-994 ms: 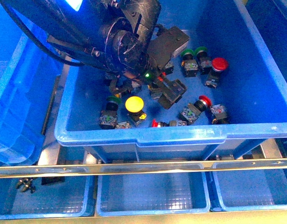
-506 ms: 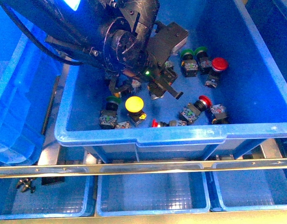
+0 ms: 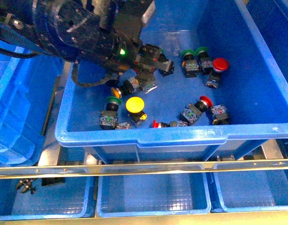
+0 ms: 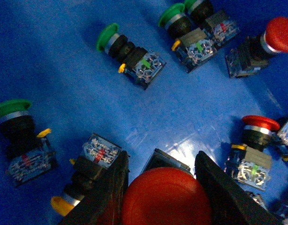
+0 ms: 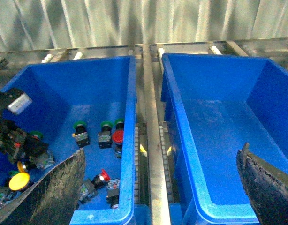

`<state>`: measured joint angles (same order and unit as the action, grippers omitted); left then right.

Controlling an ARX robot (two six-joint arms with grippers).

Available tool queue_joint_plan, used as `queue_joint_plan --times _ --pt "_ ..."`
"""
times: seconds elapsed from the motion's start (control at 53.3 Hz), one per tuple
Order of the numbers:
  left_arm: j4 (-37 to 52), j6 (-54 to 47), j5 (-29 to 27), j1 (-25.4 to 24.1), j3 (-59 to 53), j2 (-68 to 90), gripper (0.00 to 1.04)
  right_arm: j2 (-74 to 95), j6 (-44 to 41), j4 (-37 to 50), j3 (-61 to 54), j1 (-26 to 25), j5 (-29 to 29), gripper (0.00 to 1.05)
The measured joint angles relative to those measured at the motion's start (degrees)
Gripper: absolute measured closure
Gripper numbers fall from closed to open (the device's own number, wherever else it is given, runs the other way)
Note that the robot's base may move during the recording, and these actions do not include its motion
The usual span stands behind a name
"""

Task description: Pick red and yellow buttons and place in box

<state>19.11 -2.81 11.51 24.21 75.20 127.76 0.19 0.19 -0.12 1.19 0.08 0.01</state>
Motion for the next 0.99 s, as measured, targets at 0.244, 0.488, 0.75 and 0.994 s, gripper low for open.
queue_joint_plan --times 0.244,0.488,0.75,0.994 --pt "-0.13 15.65 5.88 -1.79 -6.93 -7.32 0.7 0.0 0.0 0.0 0.0 0.0 -0.02 0.07" --pt "1.01 30.49 11.43 -2.16 -12.07 -11.91 0.71 0.0 0.0 0.0 0.0 0.0 -0.02 0.07" --pt "1.16 52.57 14.78 -1.18 -16.17 -13.64 0.71 0.0 0.0 0.0 0.0 0.0 0.0 0.07" --pt "3.89 63.34 17.53 3.17 -19.26 -22.58 0.71 0.0 0.0 0.0 0.0 0.0 -0.02 0.07"
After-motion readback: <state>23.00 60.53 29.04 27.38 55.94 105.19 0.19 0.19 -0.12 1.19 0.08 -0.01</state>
